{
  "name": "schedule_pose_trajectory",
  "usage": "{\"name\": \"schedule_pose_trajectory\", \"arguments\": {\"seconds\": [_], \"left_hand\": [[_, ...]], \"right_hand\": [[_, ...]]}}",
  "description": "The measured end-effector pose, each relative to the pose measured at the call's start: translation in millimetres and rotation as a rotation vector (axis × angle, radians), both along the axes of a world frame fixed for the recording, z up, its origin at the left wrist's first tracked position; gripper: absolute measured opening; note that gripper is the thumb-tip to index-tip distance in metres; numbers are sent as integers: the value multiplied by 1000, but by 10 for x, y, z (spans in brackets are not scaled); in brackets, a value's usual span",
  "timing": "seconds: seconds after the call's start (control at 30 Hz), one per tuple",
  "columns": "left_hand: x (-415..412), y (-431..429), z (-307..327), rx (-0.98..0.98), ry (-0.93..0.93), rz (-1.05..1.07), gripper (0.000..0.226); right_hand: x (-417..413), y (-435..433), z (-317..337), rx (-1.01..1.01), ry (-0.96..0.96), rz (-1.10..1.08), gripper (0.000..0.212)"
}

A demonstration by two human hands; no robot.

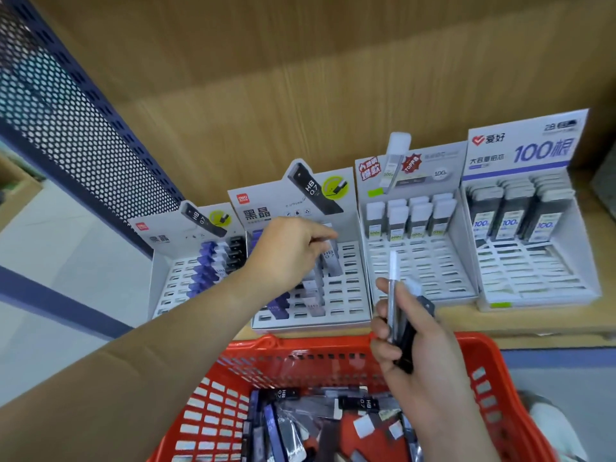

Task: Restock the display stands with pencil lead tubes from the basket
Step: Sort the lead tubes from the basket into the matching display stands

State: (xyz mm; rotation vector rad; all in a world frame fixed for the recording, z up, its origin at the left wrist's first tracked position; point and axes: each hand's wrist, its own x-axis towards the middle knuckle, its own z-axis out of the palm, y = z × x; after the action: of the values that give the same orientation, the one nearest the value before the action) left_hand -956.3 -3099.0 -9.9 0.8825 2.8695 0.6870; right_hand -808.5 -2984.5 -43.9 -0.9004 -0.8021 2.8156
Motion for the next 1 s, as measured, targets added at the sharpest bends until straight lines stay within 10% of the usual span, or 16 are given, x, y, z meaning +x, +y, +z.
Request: {"name": "schedule_pose_trajectory", "arguments": {"seconds": [0.57, 0.77, 1.0], "left_hand": [[21, 165, -52, -151, 89, 68, 13], [457, 82, 253, 563, -769, 4, 35], [620, 16, 261, 735, -680, 251, 18]], "right_hand": [[31, 24, -24, 189, -7, 46, 22], [55, 31, -2, -72, 69, 182, 53], [101, 101, 65, -139, 123, 277, 29]]}}
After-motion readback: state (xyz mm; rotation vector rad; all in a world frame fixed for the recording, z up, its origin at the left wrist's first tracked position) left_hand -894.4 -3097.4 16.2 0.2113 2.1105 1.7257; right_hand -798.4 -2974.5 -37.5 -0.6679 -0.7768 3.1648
